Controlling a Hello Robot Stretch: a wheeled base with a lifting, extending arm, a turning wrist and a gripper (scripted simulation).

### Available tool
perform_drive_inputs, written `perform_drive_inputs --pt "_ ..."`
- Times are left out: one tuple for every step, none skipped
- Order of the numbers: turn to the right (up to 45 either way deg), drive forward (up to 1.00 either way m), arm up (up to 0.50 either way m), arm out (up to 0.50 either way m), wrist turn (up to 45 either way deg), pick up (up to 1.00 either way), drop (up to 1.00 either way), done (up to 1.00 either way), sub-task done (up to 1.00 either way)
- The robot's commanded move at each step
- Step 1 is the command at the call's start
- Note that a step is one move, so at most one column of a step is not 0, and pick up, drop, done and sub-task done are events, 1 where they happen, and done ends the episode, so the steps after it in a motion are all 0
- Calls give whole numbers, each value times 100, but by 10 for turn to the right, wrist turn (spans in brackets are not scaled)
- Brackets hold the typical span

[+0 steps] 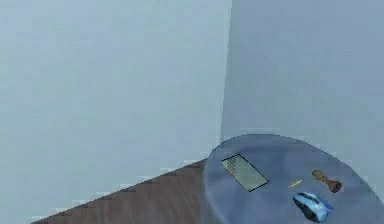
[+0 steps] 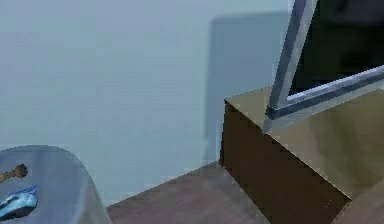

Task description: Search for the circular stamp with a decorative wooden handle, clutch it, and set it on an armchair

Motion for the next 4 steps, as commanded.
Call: perform_drive_inputs --pt "450 0 0 0 0 0 0 0 0" --pt "390 0 0 0 0 0 0 0 0" --pt "0 35 0 0 0 0 0 0 0" --pt "-120 0 0 0 0 0 0 0 0"
